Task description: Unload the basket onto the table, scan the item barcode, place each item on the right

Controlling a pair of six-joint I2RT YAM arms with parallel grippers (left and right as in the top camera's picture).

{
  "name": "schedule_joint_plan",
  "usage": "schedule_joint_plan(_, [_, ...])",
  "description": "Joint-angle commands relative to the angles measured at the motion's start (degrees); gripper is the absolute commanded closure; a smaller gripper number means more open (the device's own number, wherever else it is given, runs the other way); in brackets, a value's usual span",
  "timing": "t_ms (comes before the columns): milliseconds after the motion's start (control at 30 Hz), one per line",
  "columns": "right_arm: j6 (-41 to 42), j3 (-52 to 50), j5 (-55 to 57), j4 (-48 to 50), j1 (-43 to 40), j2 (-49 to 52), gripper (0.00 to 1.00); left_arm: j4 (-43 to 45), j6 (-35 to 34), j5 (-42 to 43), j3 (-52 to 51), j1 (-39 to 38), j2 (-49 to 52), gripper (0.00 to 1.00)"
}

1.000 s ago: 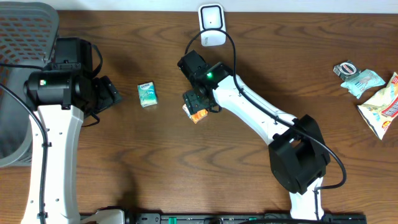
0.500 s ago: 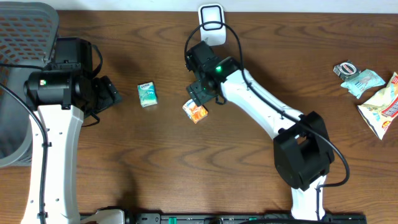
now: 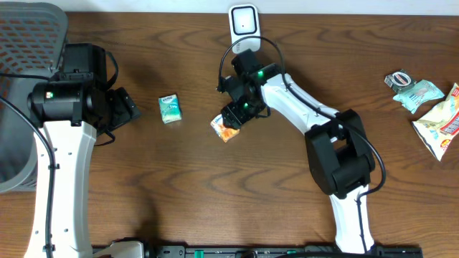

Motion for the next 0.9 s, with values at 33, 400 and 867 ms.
schedule_joint_plan(33, [-1.9, -0.2, -3.6, -0.1, 0.2, 2.3, 0.34, -0.2, -0.5, -0.5, 0.2, 0.3, 0.2, 0.02])
schedule_joint_plan(400, [2.2, -0.2, -3.9, -0.4, 0.2, 5.5, 0.71, -0.2, -0.5, -0.5, 0.2, 0.3, 0.2, 0.02])
schedule_joint_plan(867, [2.3, 0.0, -32.9, 0.5, -2.4, 5.3, 0.99, -0.2, -0.5, -0.5, 0.2, 0.3, 0.2, 0.02])
